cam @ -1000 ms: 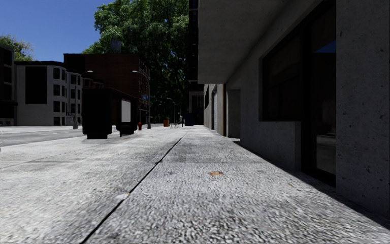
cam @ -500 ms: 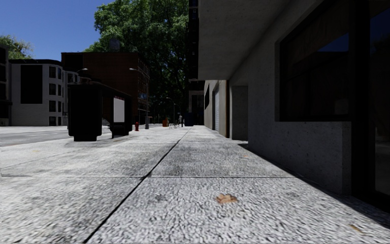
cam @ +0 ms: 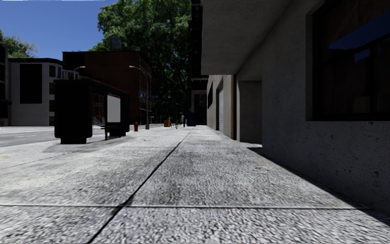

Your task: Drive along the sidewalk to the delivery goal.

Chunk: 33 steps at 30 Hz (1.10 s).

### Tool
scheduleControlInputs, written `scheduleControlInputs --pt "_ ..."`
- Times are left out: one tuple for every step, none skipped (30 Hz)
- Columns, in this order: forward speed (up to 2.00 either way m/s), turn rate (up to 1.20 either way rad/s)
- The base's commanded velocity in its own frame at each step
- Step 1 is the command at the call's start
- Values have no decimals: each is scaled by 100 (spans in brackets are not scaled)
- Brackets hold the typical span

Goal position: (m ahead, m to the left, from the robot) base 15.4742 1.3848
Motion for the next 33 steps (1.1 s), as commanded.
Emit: scheduleControlInputs --pt "200 20" --pt "200 20" --pt "200 20" --pt "200 20" --pt "200 20" --pt "200 20" --pt "200 20" --pt "200 20" --pt "200 20" --pt "200 20" --pt "200 20" --pt "200 20" --pt "200 20" --pt "200 20" --pt "200 20" --pt "200 20" --pt "200 20" --pt "200 20" --pt "200 20" --pt "200 20" --pt "200 20" --pt "200 20" --pt "200 20" --pt "200 20" --pt "200 22" --pt "200 22" --pt "200 23" --pt "200 24" --pt "200 24" --pt "200 24" --pt "200 24" --pt "200 24" --pt "200 24"
